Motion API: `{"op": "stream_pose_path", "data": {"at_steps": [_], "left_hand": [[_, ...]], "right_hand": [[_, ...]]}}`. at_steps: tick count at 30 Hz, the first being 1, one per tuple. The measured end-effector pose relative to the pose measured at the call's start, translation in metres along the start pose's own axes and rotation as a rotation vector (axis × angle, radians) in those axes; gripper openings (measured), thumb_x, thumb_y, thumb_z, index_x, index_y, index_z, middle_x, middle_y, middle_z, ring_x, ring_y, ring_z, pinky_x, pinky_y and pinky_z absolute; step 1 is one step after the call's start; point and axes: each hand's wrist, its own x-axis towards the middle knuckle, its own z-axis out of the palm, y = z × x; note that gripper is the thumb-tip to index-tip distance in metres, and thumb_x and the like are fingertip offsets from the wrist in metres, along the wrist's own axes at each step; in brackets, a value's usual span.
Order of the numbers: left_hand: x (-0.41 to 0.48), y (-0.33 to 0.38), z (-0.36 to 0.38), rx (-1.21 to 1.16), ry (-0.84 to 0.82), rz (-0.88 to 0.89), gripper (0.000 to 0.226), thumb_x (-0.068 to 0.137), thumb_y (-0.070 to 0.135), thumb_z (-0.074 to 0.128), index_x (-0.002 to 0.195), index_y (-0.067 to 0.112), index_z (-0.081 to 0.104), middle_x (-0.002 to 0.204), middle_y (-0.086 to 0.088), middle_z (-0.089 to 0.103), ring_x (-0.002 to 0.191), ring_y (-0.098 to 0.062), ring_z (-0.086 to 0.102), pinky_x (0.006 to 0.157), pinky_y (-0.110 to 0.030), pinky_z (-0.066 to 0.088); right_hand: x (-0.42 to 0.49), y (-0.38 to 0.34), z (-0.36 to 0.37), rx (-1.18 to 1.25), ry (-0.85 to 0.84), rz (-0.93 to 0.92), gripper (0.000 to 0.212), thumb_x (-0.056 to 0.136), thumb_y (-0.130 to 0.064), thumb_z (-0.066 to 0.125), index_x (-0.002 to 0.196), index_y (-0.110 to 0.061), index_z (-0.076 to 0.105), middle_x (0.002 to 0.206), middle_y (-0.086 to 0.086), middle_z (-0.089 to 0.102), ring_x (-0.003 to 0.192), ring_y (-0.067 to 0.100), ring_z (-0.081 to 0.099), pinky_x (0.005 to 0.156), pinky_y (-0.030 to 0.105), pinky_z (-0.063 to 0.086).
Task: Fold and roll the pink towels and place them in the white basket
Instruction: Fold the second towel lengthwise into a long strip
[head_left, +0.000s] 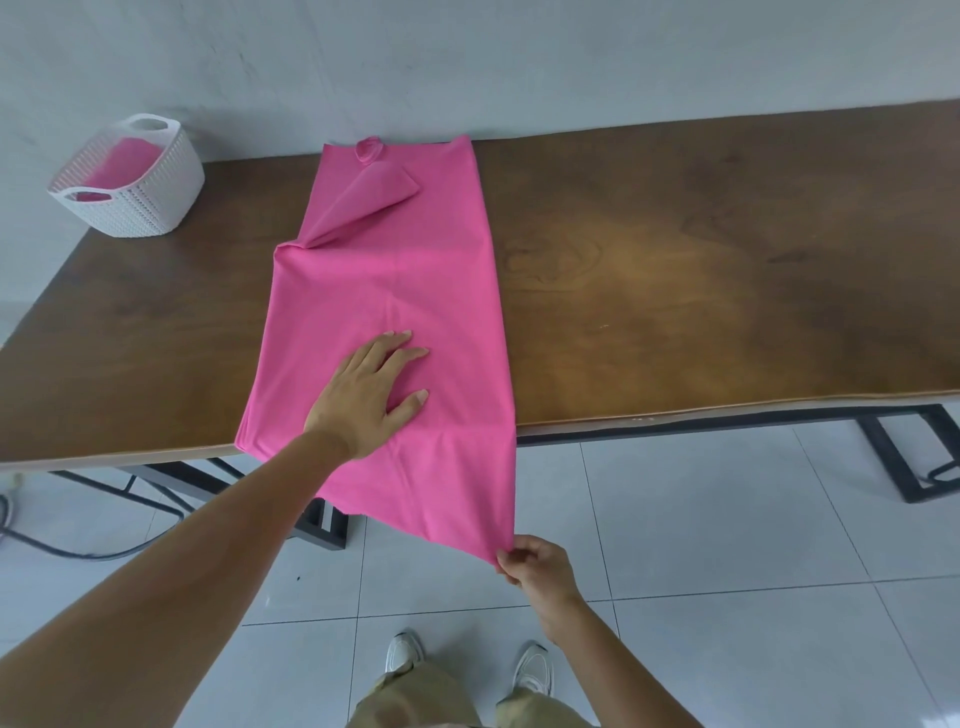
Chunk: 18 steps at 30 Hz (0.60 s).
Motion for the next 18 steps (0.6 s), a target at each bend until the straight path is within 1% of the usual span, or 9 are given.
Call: {"op": "stream_pose_path", "data": {"at_steps": [3,7,10,12,13,14,16,17,18], "left_hand": [[0.0,-0.001,0.0,0.004,-0.002,0.001,0.063,0.099,0.064,0.031,0.152,0.031,0.035,0.162,0.004,0.028,0.151,-0.019,0.023,0.124,-0.045,0.022],[-0.001,0.001,-0.001,-0.003,0.003,0.004,0.062,0.099,0.063,0.032,0.152,0.032,0.035,0.162,0.005,0.028,0.151,-0.019,0.023,0.124,-0.043,0.021],[-0.001,0.001,-0.001,-0.006,0.002,0.006,0.062,0.099,0.063,0.032,0.152,0.031,0.036,0.162,0.004,0.028,0.151,-0.019,0.023,0.124,-0.042,0.021],[-0.001,0.001,-0.002,-0.007,0.002,0.003,0.062,0.099,0.063,0.032,0.152,0.031,0.036,0.162,0.005,0.028,0.151,-0.019,0.023,0.124,-0.044,0.022],[-0.001,0.001,-0.002,-0.006,0.002,0.003,0.062,0.099,0.063,0.032,0.152,0.031,0.036,0.162,0.004,0.028,0.151,-0.019,0.024,0.124,-0.044,0.023],[-0.001,0.001,-0.002,-0.006,0.003,0.004,0.062,0.099,0.063,0.032,0.152,0.031,0.036,0.162,0.004,0.029,0.151,-0.019,0.024,0.124,-0.045,0.023],[-0.001,0.002,-0.002,-0.006,0.001,0.005,0.062,0.099,0.063,0.032,0.152,0.031,0.036,0.162,0.004,0.029,0.151,-0.02,0.024,0.124,-0.044,0.023],[-0.001,0.002,-0.002,-0.006,-0.001,0.003,0.062,0.099,0.063,0.032,0.152,0.031,0.036,0.162,0.004,0.029,0.151,-0.019,0.024,0.124,-0.044,0.023],[-0.001,0.002,-0.002,-0.006,-0.003,0.001,0.062,0.099,0.063,0.032,0.152,0.031,0.035,0.162,0.004,0.028,0.15,-0.019,0.024,0.124,-0.044,0.023]], "right_hand": [[0.0,0.001,0.003,-0.042,-0.004,-0.014,0.009,0.089,-0.002,0.071,0.083,-0.007,0.073,0.068,0.005,0.068,0.069,0.019,0.057,0.064,0.026,0.045],[0.001,0.003,-0.002,-0.182,0.09,-0.066,0.013,0.085,-0.011,0.078,0.073,-0.012,0.072,0.062,-0.001,0.067,0.062,0.01,0.06,0.061,0.021,0.044],[0.002,0.001,-0.012,-0.406,0.157,-0.158,0.02,0.079,-0.026,0.082,0.064,-0.022,0.07,0.057,-0.012,0.065,0.056,0.003,0.057,0.056,0.015,0.039],[0.0,-0.001,-0.015,-0.575,0.13,-0.231,0.025,0.084,-0.032,0.076,0.062,-0.026,0.065,0.055,-0.012,0.06,0.057,0.006,0.055,0.054,0.019,0.036],[-0.001,-0.002,-0.016,-0.62,0.103,-0.257,0.025,0.088,-0.033,0.071,0.065,-0.028,0.065,0.058,-0.011,0.06,0.058,0.006,0.056,0.055,0.019,0.036],[-0.003,-0.002,-0.015,-0.616,0.069,-0.257,0.024,0.094,-0.034,0.066,0.07,-0.029,0.065,0.063,-0.011,0.063,0.061,0.005,0.058,0.058,0.02,0.039],[-0.005,-0.002,-0.012,-0.492,0.016,-0.207,0.024,0.102,-0.028,0.055,0.082,-0.025,0.068,0.078,-0.008,0.072,0.067,0.002,0.064,0.065,0.02,0.046],[-0.007,-0.002,-0.011,-0.439,0.015,-0.182,0.024,0.103,-0.023,0.052,0.087,-0.021,0.07,0.084,-0.005,0.074,0.069,0.003,0.066,0.067,0.02,0.047],[-0.007,-0.001,-0.011,-0.412,0.022,-0.171,0.024,0.103,-0.019,0.051,0.089,-0.017,0.07,0.085,-0.003,0.076,0.069,0.003,0.067,0.066,0.019,0.047]]}}
